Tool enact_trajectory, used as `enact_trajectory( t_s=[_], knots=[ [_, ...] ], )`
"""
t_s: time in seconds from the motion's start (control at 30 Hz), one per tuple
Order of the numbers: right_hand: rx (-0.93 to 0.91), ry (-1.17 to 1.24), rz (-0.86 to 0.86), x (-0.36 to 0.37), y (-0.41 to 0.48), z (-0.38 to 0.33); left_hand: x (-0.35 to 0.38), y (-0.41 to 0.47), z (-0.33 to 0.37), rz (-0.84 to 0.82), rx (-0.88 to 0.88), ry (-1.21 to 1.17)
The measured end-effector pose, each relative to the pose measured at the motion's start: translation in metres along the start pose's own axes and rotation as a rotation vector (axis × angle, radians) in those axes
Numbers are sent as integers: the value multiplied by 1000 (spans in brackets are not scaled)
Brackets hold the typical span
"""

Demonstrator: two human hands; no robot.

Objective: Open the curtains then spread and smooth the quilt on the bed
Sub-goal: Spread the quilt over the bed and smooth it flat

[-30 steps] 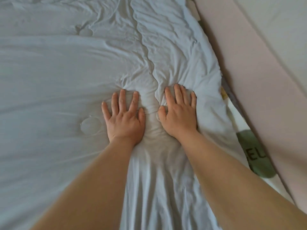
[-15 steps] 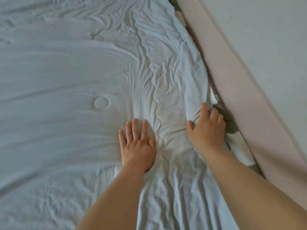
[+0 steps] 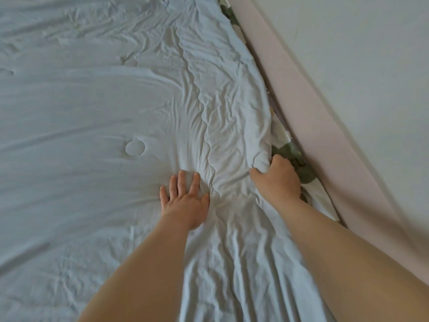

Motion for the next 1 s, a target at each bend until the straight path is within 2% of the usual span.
enact_trajectory(
  t_s=[0.07,0.17,0.27,0.33,0.43,0.6,0.67,0.73,0.8,0.87,1.0],
  knots=[
    [-138,-57,50,-2,-5,-17,-2,-1,0,-17,-9,3],
    [-341,-398,183,-24,-4,-25,-17,-10,5,115,6,-21],
    [-335,-697,161,-48,6,7,-29,-28,28,316,101,-12],
    [-285,-810,96,-38,9,21,-20,-30,32,308,113,31],
    [-202,-814,25,-1,18,23,4,-17,19,204,68,78],
    [-79,-821,-61,16,27,34,12,-3,17,169,47,79],
    [-53,-844,1,10,18,26,7,-10,18,184,45,66],
    [-160,-771,148,6,-4,3,5,-23,16,232,60,26],
    [-348,-619,254,15,-39,-16,11,-44,9,332,76,-18],
    [-404,-590,187,36,-73,-11,25,-67,-1,364,64,-29],
    [-288,-553,64,58,-92,26,48,-84,-14,347,58,21]
  ],
)
Point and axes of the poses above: each hand's wrist, its own y-axis towards the middle knuckle, its own x-axis out of the palm, z = x × y, the point moved 9 cm from there along y, towards the middle knuckle, and after that the axes turned 5 degrees about -z, right-handed, at the moved point
